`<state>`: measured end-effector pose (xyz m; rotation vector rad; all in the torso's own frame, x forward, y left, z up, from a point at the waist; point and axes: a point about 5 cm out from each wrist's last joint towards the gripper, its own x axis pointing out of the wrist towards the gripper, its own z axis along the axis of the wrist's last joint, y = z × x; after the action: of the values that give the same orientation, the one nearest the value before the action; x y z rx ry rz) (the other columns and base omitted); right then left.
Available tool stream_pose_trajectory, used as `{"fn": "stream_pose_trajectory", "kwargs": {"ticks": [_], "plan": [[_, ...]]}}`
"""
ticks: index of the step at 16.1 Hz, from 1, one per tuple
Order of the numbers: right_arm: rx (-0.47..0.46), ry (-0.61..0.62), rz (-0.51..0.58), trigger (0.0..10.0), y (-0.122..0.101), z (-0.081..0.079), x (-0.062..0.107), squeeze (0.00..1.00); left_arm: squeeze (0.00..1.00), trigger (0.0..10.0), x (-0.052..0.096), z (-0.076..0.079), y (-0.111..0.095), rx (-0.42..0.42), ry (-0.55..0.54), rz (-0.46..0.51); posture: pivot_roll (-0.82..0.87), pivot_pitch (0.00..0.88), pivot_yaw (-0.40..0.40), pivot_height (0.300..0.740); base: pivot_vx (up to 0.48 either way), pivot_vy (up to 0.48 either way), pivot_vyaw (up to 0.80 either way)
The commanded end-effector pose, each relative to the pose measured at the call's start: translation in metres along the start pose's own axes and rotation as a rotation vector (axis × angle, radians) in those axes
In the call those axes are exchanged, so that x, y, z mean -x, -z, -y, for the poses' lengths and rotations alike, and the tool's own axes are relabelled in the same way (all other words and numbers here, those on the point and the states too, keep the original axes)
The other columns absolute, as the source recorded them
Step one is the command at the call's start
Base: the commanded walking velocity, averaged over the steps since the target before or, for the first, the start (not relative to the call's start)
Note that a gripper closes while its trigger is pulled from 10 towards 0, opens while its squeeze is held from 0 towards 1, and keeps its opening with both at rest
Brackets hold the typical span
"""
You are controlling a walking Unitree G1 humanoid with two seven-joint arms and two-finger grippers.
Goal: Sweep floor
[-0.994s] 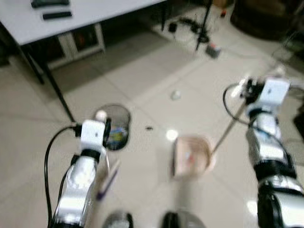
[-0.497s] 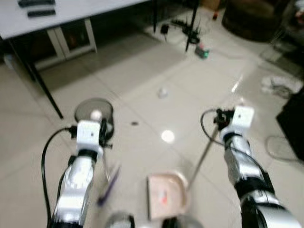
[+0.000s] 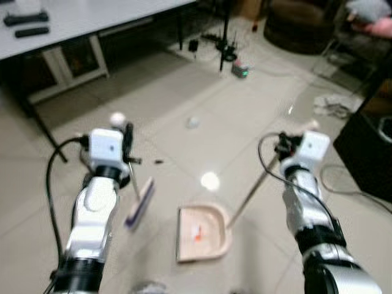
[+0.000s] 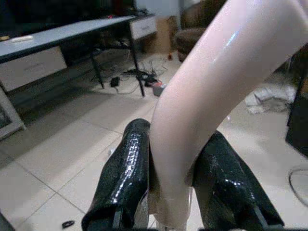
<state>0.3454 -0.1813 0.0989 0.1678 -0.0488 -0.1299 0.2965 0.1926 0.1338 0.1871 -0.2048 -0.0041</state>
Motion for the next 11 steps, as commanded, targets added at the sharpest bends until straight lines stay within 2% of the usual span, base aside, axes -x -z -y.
{"fn": "stream_pose_trajectory", "kwargs": {"ticks": [1, 2, 8, 11], "plan": [[-0.008, 0.043, 0.045, 10.0, -0.009, 0.009, -0.001, 0.00, 0.00, 10.0, -0.004, 0.006, -0.006, -0.005, 0.034, 0.031, 0.08, 0.117, -0.015, 0.740, 0.480, 0.000, -0.80], [-0.009, 0.041, 0.048, 10.0, -0.009, 0.008, -0.002, 0.00, 0.00, 10.0, -0.004, 0.006, -0.006, -0.007, 0.035, 0.033, 0.08, 0.117, -0.015, 0.740, 0.480, 0.000, -0.80], [0.009, 0.029, 0.041, 10.0, -0.010, 0.002, -0.004, 0.00, 0.00, 10.0, -0.001, -0.006, -0.005, -0.030, 0.018, 0.030, 0.09, 0.123, -0.019, 0.740, 0.480, 0.000, 0.00], [-0.052, 0.024, 0.025, 10.0, -0.005, -0.002, -0.002, 0.00, 0.00, 10.0, 0.000, -0.008, -0.004, -0.038, 0.023, 0.022, 0.09, 0.126, -0.014, 0.740, 0.480, 0.000, 0.00]]}}
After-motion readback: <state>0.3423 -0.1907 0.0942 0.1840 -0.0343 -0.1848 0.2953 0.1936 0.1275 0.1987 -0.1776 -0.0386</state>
